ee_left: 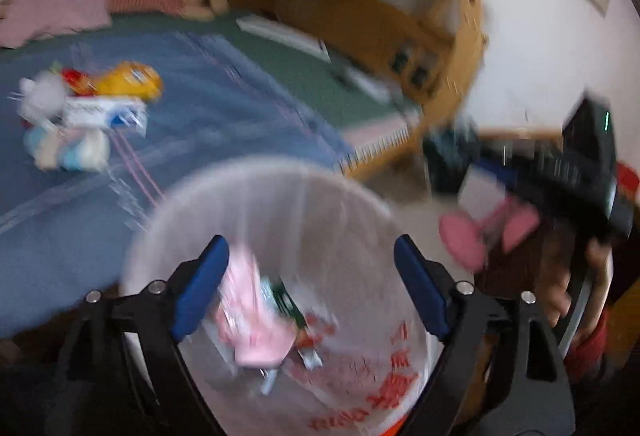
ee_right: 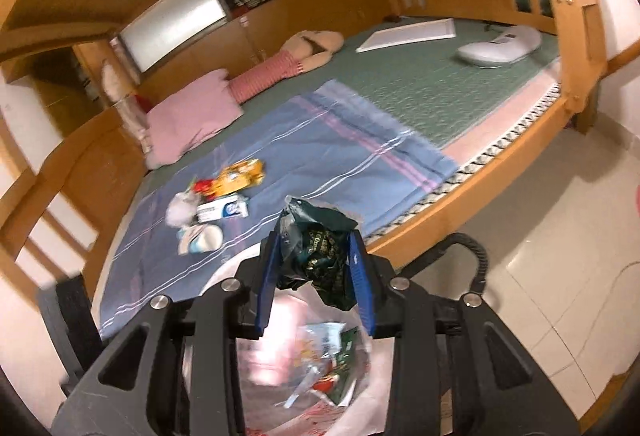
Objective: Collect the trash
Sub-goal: 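Carry the pink packet and dark bag over the wastebasket and release both, then grasp the white paper cup with the left tool while the right tool grasps a white plastic bag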
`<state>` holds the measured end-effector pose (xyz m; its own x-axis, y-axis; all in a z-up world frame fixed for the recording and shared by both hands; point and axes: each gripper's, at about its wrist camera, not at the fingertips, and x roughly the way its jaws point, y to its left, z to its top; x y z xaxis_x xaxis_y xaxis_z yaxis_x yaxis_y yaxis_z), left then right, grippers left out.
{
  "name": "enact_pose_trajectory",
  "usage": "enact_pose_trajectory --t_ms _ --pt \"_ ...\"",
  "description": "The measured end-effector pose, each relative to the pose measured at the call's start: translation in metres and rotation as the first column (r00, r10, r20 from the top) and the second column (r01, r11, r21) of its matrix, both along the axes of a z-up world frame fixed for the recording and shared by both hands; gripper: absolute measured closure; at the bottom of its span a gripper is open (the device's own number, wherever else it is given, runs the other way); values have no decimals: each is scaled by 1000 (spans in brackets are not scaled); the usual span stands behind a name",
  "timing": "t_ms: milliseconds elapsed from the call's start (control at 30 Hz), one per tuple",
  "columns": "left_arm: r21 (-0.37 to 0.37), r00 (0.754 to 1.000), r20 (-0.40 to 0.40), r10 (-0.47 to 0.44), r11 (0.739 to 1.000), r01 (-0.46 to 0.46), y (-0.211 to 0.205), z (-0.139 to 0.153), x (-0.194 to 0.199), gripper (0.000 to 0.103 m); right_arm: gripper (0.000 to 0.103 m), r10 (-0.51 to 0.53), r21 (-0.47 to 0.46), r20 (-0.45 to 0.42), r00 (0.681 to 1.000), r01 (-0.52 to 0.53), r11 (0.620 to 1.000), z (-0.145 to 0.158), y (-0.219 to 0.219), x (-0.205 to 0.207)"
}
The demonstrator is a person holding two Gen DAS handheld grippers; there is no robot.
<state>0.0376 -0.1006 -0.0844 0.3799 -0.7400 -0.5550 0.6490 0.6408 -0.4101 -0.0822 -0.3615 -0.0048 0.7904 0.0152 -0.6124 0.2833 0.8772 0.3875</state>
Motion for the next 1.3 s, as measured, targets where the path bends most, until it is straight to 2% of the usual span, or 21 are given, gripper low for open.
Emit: enact_pose_trajectory --t_ms 67,100,133,167,233,267,300,467,500,567,633,667,700,733,800,900,1033,1100,1200,1267,1300 --pt "-30 993 37 115 993 -114 19 12 13 15 68 33 -3 -11 999 -33 999 0 8 4" --pt "-21 974 63 219 976 -218 31 17 23 12 66 74 -5 -41 996 -74 997 -4 15 11" --pt "0 958 75 278 960 -279 36 19 30 11 59 92 -7 -66 994 -93 996 -6 19 15" --pt "37 930 94 355 932 -360 43 20 41 11 53 124 -14 -120 985 -126 992 -14 26 23" --pt "101 860 124 494 856 -507 59 18 63 11 23 132 -24 -152 980 -137 990 -20 35 30" --pt "125 825 116 554 815 -565 68 14 75 10 21 128 -25 -148 981 -133 991 -21 37 31" --pt "150 784 83 615 770 -620 82 9 91 10 19 135 -9 -130 982 -137 990 -20 39 35" --pt "213 590 -87 803 594 -776 143 -13 143 10 19 197 7 -114 974 -197 980 -14 59 70" --pt "218 550 -94 830 557 -802 154 -16 149 10 19 227 -19 -108 968 -230 973 -10 71 89" --pt "216 489 -83 868 495 -842 172 -21 154 6 19 259 -60 -114 959 -267 962 -8 86 114" --pt "232 420 -60 905 422 -876 190 -34 151 6 19 302 -110 -154 941 -320 941 -10 112 157" --pt "276 380 -73 922 385 -881 200 -47 149 6 19 331 -109 -190 924 -354 929 -15 128 186" --pt "310 356 -115 927 374 -874 210 -56 150 6 19 364 -84 -213 907 -388 918 -20 140 209" --pt "314 336 -176 925 376 -872 219 -63 149 6 19 385 -62 -221 896 -407 911 -24 148 224" --pt "263 302 -281 911 376 -888 237 -73 142 6 19 431 -11 -239 870 -446 895 -37 176 272" --pt "285 281 -247 927 347 -894 250 -76 139 6 19 462 -8 -249 851 -479 878 -50 213 322" --pt "263 290 -268 919 359 -895 256 -78 140 6 19 468 35 -280 838 -478 878 -79 264 393" --pt "247 336 -270 903 402 -882 247 -75 147 6 19 422 35 -329 845 -436 899 -97 277 417" --pt "247 393 -225 892 442 -862 230 -70 153 6 19 374 22 -407 834 -400 916 -128 287 441" --pt "253 413 -205 888 455 -854 223 -68 155 6 45 378 15 -419 826 -410 912 -136 287 443" --pt "256 421 -206 883 464 -848 220 -69 157 6 65 391 28 -429 814 -420 907 -139 284 442"
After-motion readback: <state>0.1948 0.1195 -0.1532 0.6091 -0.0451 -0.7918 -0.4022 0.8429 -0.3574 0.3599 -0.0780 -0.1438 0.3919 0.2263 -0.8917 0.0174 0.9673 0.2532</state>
